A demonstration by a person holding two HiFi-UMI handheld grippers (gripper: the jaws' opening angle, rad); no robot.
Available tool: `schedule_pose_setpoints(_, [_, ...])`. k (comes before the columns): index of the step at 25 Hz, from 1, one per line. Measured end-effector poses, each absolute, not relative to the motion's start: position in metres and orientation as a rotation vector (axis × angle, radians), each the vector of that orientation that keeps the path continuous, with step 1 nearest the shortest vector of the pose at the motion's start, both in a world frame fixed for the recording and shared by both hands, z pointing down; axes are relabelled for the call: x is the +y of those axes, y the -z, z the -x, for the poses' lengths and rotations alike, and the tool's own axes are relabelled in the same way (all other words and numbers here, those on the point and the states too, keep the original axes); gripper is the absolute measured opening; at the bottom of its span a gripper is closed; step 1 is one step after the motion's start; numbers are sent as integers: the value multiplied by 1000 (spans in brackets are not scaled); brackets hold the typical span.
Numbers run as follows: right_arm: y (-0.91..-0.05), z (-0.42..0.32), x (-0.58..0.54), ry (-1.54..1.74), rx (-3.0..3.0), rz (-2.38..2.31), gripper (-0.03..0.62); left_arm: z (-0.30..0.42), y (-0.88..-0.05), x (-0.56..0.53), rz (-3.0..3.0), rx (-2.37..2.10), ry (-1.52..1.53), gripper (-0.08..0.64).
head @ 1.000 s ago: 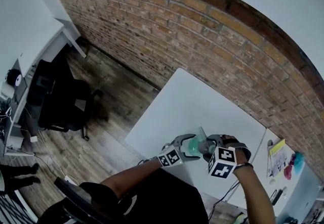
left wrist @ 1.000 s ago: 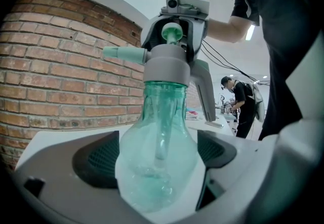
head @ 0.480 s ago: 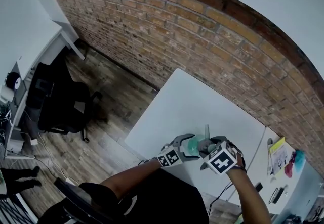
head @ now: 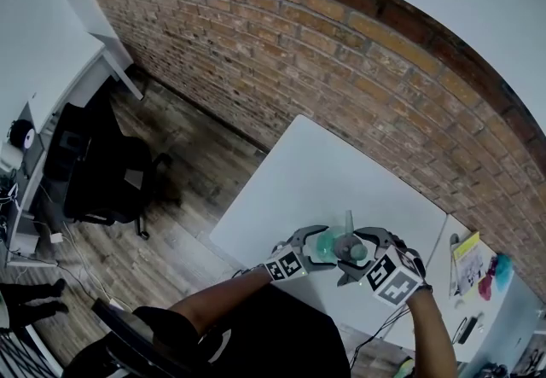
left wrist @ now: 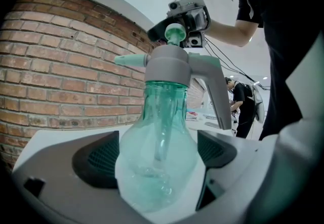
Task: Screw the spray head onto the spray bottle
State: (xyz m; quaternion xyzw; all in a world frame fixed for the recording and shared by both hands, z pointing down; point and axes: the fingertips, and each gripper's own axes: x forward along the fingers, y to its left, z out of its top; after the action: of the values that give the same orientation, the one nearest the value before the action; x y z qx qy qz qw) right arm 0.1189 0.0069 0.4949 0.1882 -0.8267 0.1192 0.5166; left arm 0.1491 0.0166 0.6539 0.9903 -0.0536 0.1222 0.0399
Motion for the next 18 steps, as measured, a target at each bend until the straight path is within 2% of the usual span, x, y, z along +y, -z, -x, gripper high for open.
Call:
schedule_pose_setpoints(7, [-491,-143,14,-160,-1899,-252,278,-148,-654,15,-3031,-173,-376,465])
schedule_pose_setpoints(18, [-520,-153,13,364,-1619,64,278,-147,-653,17,-3036,-153,-393,465])
